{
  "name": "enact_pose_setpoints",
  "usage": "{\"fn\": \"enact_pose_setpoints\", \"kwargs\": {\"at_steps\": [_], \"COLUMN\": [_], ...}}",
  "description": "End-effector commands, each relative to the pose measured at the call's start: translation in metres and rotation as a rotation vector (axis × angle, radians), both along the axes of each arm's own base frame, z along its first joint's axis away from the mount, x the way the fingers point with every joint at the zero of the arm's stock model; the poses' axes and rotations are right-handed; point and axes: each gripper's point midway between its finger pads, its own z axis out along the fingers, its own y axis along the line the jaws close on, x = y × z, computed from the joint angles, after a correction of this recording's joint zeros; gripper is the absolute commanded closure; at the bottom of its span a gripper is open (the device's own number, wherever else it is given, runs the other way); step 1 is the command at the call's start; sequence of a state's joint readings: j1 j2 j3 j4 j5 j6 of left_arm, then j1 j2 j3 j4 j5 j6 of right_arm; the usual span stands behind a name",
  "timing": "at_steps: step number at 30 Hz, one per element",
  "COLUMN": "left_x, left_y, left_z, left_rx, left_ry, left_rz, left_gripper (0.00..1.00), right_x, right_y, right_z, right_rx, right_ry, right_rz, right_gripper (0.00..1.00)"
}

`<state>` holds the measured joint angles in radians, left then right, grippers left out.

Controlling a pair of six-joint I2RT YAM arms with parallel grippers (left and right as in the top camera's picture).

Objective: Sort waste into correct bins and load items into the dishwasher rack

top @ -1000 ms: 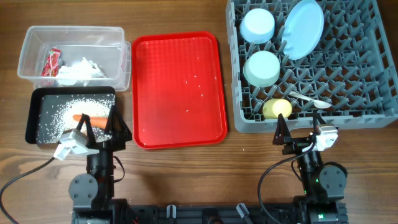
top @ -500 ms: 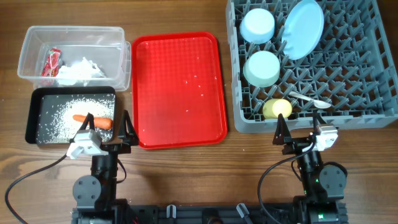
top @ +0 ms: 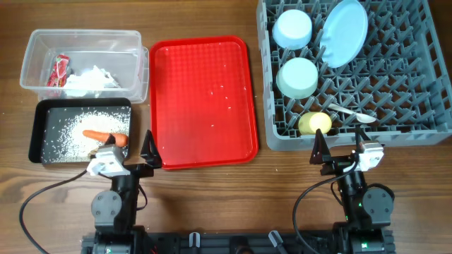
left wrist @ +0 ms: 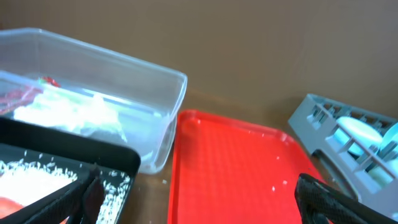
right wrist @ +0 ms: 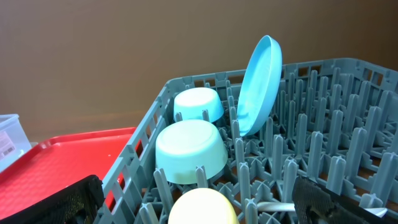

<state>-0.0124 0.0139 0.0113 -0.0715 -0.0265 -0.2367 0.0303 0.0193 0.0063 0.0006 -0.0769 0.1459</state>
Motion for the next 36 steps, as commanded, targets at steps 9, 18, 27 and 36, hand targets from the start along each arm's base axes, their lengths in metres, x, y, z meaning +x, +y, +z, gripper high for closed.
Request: {"fn": "enact_pose_setpoints", "kwargs": {"at_steps": [9, 18, 27, 36], "left_x": [-0.0004, -0.0004, -0.0004, -0.0004], "left_y": [-0.0077, -0.0077, -0.0077, -0.0077], "left_z": [-0.0011, -0.0011, -0.0011, -0.0011], "left_rx": [0.017, 0.017, 0.017, 0.017], "left_ry": [-0.002, -0.002, -0.002, -0.002], "left_rz": [-0.044, -0.044, -0.044, -0.044], "left_gripper": [0.0, 0.0, 0.0, 0.0], "right_x": [-0.0002, -0.0002, -0.0002, -0.0002], "right_y": [-0.0014, -0.0014, -0.0014, -0.0014], "right_z": [0.0017, 0.0017, 0.0017, 0.0017], "right_rx": [0.014, 0.014, 0.014, 0.014], "right_ry": [-0.007, -0.007, -0.007, -0.007], "right_rz": [-0.01, -0.01, -0.01, -0.01], "right_gripper": [0.0, 0.0, 0.0, 0.0]}}
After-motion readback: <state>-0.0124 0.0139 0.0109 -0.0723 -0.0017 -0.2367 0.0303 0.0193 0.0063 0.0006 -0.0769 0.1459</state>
